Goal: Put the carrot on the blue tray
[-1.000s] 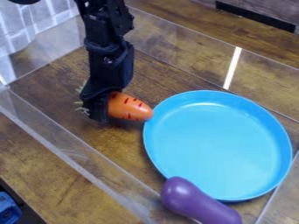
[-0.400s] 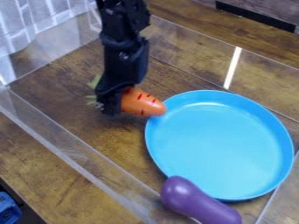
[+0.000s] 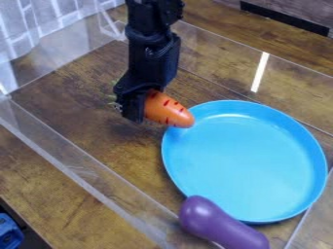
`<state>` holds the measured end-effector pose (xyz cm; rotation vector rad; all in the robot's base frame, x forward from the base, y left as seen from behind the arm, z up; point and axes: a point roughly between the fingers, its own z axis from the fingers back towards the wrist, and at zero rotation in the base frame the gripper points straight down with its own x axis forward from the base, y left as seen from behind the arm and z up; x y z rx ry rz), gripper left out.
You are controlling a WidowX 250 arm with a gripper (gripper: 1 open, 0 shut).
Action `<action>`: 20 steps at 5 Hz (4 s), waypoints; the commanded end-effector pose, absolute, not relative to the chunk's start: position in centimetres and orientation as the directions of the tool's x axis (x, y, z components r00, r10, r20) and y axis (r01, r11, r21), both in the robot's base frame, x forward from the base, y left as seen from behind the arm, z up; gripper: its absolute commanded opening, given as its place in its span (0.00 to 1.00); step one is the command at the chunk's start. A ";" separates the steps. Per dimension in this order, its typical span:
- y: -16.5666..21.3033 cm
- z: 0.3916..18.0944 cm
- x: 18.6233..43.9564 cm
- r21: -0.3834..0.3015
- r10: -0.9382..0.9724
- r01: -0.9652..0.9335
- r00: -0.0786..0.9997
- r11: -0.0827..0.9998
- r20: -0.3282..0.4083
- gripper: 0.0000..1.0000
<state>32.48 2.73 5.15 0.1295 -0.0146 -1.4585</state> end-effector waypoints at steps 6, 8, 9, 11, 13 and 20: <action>4.1 8.9 34.1 0.181 -0.993 0.983 0.026 0.005 -0.114 0.00; 4.2 8.6 33.0 0.199 -0.991 0.979 -0.015 -0.041 -0.131 0.00; 4.1 8.9 32.7 0.206 -0.990 0.977 -0.026 -0.055 -0.139 0.00; 4.1 9.5 32.1 0.224 -0.986 0.971 -0.045 -0.080 -0.159 0.00; 2.8 10.4 32.6 0.243 -0.975 0.955 -0.129 -0.172 -0.183 0.00; -8.3 13.2 25.9 0.285 -0.903 0.862 -0.363 -0.419 -0.229 0.00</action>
